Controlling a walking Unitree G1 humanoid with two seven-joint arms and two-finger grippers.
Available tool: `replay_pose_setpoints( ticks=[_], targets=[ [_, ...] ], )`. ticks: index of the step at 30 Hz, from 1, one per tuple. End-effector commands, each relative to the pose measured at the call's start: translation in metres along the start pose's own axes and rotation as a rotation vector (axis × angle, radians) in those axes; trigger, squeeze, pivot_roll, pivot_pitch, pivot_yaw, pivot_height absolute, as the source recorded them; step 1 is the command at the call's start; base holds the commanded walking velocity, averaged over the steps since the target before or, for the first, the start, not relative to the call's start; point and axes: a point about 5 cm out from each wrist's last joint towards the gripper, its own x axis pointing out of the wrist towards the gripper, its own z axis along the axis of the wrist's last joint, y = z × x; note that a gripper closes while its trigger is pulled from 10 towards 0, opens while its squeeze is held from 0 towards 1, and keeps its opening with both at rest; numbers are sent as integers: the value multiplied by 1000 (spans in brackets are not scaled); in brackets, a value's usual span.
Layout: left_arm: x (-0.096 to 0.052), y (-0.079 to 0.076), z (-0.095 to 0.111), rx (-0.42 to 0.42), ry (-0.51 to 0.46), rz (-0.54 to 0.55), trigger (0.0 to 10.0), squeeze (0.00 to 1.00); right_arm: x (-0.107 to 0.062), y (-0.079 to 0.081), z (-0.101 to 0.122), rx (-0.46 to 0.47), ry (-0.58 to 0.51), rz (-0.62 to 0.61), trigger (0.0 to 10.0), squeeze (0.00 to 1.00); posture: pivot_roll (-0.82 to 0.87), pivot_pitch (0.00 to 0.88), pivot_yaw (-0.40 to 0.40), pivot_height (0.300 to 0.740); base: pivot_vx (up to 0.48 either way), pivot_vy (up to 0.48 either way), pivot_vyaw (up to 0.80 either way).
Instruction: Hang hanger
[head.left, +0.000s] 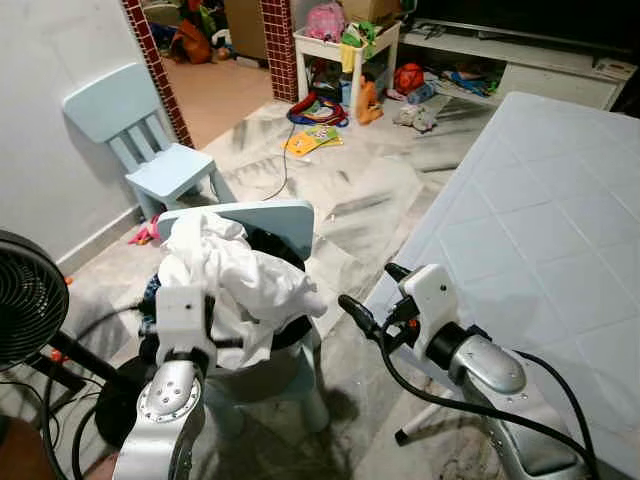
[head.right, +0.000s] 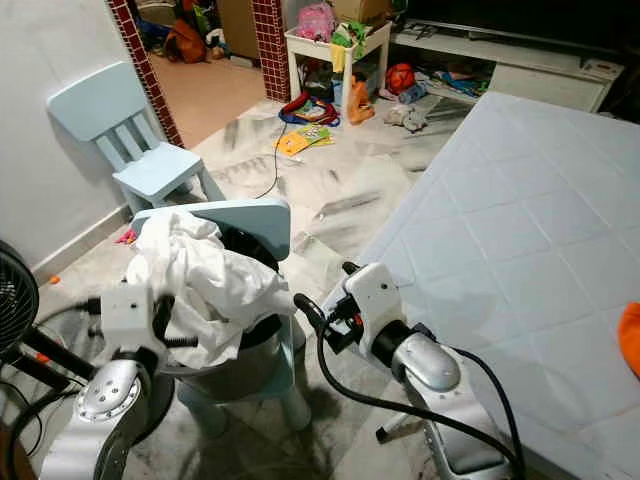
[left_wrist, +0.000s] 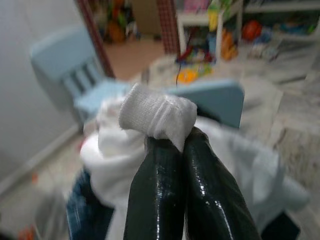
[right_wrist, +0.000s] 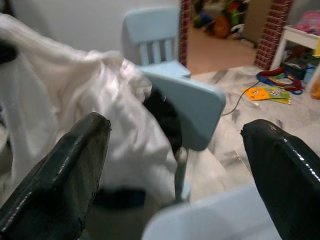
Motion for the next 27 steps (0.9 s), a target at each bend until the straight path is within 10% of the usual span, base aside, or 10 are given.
replay_pose_setpoints(
  ticks=[1,7,8,9,11,27],
  targets=[
    [0,-4,8,21,-40,-14,0,0,4,-13,5,82,-32,-97,10000,0,-77,0,88,740,0,0,0],
    [1,-5,10,15,-48,2,1451,0,5,-23,5,127,-52,-166,10000,0,-72,0,94,740,0,0,0],
    [1,-4,9,14,-40,17,4000,0,5,-25,4,133,-54,-184,10000,0,-71,0,98,740,0,0,0],
    [2,-3,8,2,-30,23,9059,0,4,-29,4,128,-57,-209,10000,0,-71,0,106,740,0,0,0],
    [2,-2,7,10,-28,18,10000,0,2,-33,4,131,-65,-232,10000,0,-70,0,112,740,0,0,0],
    [4,-6,7,-5,-37,-37,10000,0,7,-34,2,141,-84,-273,10000,0,-64,0,134,740,0,0,0]
  ],
)
